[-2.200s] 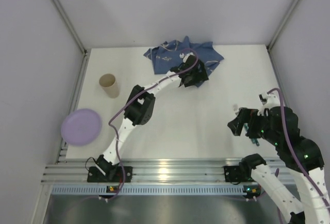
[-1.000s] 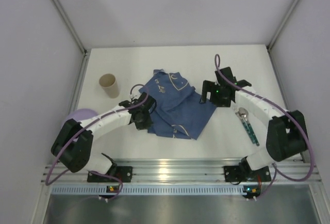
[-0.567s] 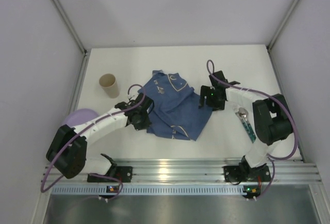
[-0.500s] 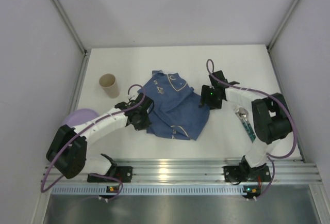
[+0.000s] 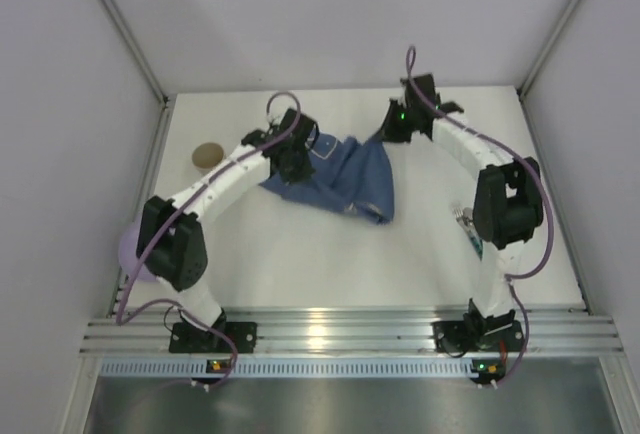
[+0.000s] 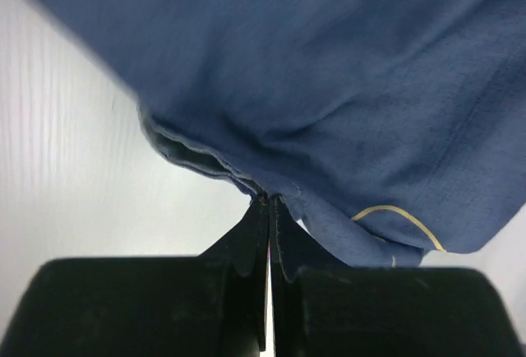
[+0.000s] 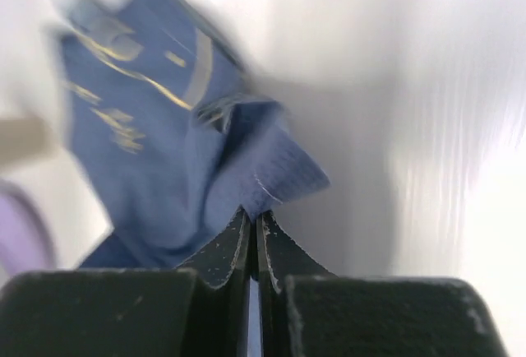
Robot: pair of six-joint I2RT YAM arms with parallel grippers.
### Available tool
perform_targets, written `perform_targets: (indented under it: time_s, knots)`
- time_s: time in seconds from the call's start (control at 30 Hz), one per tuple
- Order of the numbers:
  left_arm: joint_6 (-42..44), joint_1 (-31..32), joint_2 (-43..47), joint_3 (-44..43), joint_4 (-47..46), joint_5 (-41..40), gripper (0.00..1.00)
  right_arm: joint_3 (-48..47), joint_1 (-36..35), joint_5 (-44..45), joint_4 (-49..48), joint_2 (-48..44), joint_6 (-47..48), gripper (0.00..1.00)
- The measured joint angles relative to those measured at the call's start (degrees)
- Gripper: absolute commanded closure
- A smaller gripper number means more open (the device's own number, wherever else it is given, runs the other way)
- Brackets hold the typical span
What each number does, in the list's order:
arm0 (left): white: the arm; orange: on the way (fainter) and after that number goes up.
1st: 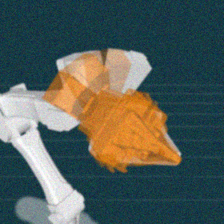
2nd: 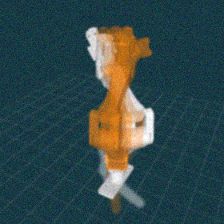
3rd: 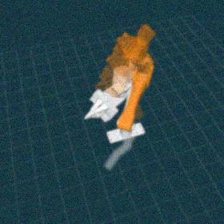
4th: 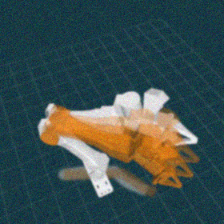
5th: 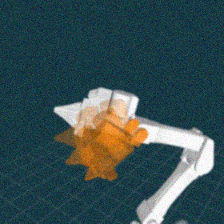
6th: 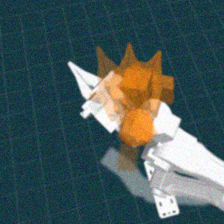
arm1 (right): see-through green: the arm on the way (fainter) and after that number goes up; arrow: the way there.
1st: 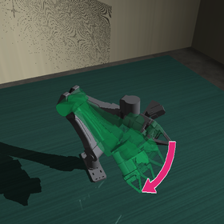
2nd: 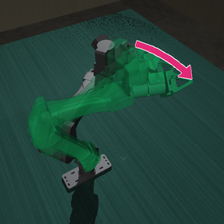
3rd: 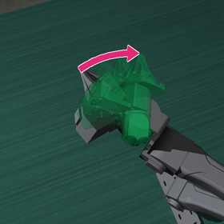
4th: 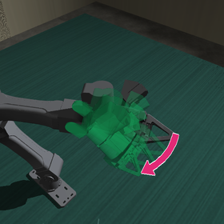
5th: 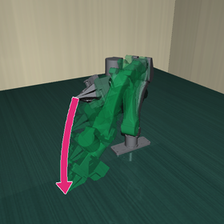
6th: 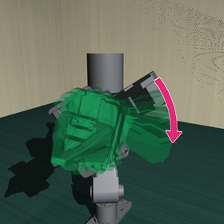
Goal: Set the dinner table for one person
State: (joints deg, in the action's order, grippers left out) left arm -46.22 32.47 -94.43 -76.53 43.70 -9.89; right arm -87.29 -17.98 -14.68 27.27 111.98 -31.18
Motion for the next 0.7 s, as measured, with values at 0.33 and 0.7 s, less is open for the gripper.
perform_targets:
  time_s: [0.33,0.7]
  knots:
    - [7.2,-7.9,-10.2,-40.8,3.3,-7.3,1.00,-32.3,14.8,2.6,0.8,-8.4,-5.5,1.00]
    - [3.7,-7.2,22.9,8.9,2.5,-10.6,1.00,19.5,12.0,5.2,0.7,-28.8,-7.8,1.00]
